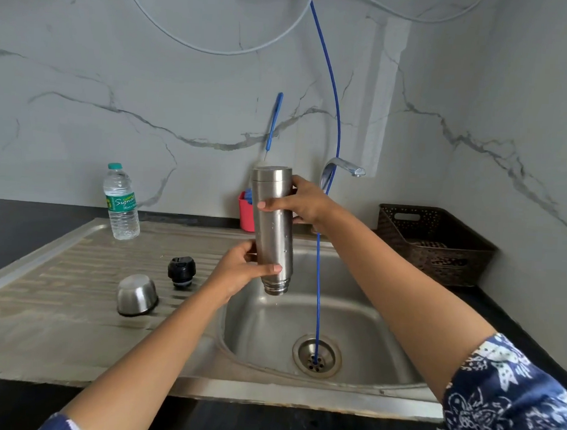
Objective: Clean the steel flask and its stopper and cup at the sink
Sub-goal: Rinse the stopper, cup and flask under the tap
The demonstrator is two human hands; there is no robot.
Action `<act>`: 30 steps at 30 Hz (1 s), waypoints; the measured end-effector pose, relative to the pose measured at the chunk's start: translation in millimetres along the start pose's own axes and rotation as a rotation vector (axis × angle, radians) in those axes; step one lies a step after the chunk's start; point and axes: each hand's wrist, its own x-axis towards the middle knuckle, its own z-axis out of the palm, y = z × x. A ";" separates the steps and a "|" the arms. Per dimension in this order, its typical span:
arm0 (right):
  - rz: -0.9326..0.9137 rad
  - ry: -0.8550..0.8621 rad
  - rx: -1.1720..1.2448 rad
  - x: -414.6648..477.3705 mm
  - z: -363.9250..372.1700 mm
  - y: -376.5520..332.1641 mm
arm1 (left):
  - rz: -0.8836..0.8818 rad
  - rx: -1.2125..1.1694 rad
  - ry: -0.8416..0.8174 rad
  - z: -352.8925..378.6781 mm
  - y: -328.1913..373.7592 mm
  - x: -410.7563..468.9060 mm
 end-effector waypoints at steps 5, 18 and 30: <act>-0.071 -0.026 -0.010 16.1 21.7 -27.8 | 0.047 0.143 0.085 -29.6 24.1 -2.2; -0.248 -0.110 -0.003 105.1 162.4 -121.7 | 0.032 0.423 0.425 -224.8 68.9 -4.7; -0.177 -0.221 -0.023 148.3 249.4 -73.0 | -0.072 0.361 0.494 -274.9 -12.3 -11.9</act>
